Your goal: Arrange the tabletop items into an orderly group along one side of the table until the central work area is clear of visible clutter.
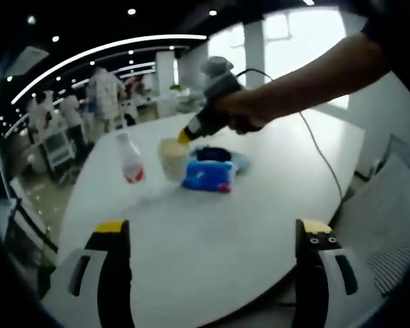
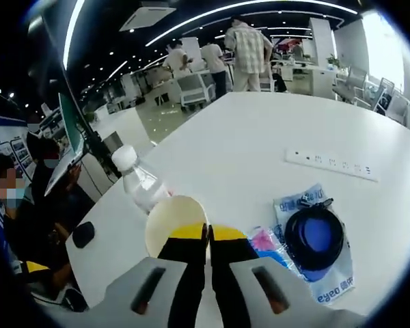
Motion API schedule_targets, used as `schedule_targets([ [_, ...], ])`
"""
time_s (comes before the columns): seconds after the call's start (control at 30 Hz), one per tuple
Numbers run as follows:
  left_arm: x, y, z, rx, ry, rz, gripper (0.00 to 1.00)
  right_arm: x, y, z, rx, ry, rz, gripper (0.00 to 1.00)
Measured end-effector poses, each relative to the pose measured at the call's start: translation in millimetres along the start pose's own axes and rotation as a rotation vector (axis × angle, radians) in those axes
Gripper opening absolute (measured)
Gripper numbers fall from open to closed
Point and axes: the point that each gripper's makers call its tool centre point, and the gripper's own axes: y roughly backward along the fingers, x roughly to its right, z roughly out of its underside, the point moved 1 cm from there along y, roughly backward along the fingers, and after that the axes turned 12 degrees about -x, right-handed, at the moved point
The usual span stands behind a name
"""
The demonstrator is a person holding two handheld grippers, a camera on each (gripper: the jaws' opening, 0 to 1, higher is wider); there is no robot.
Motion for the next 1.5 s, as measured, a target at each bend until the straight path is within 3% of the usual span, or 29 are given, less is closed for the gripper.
schedule_targets([
  [0.9, -3.6, -2, 6.3, -0.039, 0.006, -0.007, 0.95, 4, -50, 1.7, -0.105, 0.026, 0.015, 0.0],
  [1.5, -4.8, -5, 8.3, -0.048, 0.01, -0.013, 0.93, 2, -51, 3.4, -0.117, 0.026, 0.008, 0.0],
])
